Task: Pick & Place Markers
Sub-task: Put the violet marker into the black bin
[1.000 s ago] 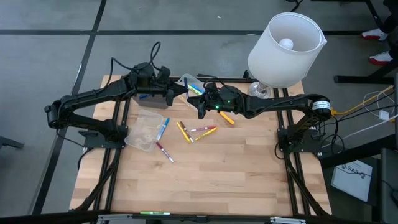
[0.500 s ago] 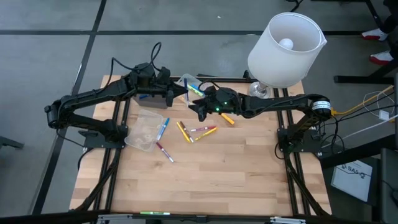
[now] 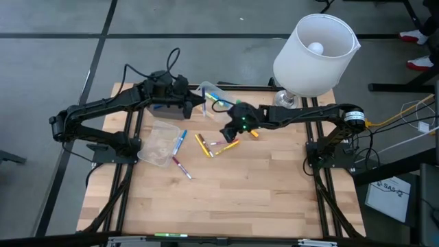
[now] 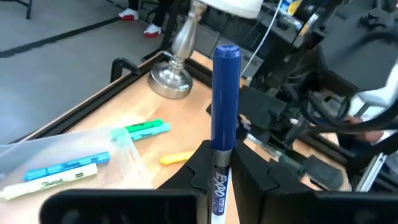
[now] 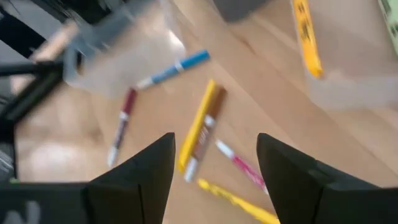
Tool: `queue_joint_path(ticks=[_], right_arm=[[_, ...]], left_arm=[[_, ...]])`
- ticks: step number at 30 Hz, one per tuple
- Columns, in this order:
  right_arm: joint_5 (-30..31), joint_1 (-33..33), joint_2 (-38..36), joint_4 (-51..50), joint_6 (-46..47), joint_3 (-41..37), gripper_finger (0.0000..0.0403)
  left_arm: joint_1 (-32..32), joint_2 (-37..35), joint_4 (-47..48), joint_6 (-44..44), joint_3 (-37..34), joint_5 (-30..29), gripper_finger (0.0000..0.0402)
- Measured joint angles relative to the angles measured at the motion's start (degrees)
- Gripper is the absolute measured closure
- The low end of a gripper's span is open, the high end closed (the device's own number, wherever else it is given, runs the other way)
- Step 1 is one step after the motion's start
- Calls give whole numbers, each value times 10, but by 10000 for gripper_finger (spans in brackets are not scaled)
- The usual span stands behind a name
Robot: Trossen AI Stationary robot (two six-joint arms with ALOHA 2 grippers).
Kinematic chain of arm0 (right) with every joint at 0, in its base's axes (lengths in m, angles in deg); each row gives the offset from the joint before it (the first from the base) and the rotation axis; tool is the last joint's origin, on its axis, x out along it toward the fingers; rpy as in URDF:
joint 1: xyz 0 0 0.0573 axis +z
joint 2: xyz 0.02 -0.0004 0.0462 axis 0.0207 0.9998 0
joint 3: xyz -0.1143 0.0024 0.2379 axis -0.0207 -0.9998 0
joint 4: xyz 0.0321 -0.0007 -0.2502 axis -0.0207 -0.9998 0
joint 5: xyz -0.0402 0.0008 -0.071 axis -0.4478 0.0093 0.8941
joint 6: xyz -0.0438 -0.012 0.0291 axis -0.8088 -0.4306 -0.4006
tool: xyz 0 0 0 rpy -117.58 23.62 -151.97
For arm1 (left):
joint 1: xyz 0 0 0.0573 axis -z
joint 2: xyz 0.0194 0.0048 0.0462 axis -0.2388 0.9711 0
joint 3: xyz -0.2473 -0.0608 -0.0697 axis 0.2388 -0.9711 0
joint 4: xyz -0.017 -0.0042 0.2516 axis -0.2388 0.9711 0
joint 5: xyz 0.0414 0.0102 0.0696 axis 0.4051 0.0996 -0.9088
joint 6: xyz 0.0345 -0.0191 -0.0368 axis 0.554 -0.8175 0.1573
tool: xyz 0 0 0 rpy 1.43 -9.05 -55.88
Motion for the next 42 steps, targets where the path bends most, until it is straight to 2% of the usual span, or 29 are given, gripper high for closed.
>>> queue_joint_path(ticks=[3, 9, 21, 26, 32, 42], right_arm=[[0, 0, 0, -35, 0, 0, 179], [0, 0, 0, -73, -2, 0, 179], [0, 0, 0, -73, -2, 0, 178], [10, 0, 0, -73, -2, 0, 178], [20, 0, 0, -73, -2, 0, 178], [20, 0, 0, -71, -2, 0, 179]], left_arm=[[0, 0, 23, 13, 0, -9, 373], [0, 0, 80, 53, 0, -70, 373], [0, 0, 175, 117, 0, -219, 373], [0, 0, 209, 133, 2, -259, 373], [-9, 20, 320, 165, 56, -328, 373], [-45, 77, 409, 217, 145, -357, 373]])
